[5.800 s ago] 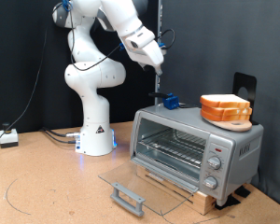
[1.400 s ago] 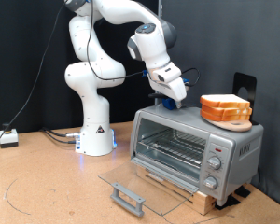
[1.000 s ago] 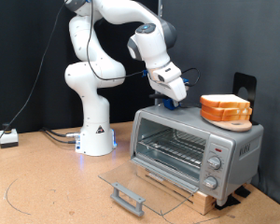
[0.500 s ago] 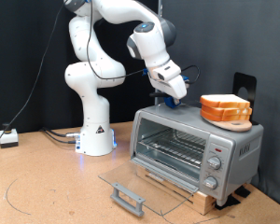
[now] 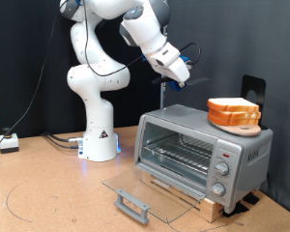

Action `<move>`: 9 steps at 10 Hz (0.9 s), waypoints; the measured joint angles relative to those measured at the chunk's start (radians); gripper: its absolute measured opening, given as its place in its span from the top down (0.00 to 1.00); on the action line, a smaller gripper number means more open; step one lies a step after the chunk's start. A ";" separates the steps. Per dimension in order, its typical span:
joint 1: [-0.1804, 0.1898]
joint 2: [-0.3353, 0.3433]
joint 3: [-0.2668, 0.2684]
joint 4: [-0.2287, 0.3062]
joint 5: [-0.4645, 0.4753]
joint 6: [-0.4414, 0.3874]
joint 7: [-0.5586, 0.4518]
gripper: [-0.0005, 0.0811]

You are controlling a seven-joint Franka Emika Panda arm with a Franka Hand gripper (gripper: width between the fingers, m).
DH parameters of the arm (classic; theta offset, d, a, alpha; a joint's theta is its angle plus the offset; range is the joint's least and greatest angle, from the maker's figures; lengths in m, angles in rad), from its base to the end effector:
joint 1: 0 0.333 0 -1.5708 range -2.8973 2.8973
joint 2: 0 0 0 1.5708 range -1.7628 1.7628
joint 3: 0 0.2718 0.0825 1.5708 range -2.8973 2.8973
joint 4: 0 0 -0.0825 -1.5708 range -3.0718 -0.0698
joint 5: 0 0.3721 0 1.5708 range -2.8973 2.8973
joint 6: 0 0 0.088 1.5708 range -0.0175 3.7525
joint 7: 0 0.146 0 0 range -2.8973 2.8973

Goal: Make a piece of toast with the oven

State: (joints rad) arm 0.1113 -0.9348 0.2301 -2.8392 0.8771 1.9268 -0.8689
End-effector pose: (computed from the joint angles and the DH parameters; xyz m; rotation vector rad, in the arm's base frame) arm 0.2809 0.1681 0.3889 -2.3232 -0.9983 -0.2996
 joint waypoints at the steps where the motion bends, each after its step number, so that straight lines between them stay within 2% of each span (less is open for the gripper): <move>1: -0.007 -0.001 0.000 0.001 0.000 0.019 -0.003 0.51; 3: -0.062 -0.007 -0.038 -0.001 -0.027 0.027 0.001 0.51; 6: -0.170 -0.024 -0.075 -0.003 -0.069 0.057 0.010 0.51; 9: -0.281 -0.024 -0.115 0.001 -0.231 -0.007 0.008 0.51</move>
State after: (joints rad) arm -0.1701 -0.9583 0.1148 -2.8378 0.6463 1.9194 -0.8608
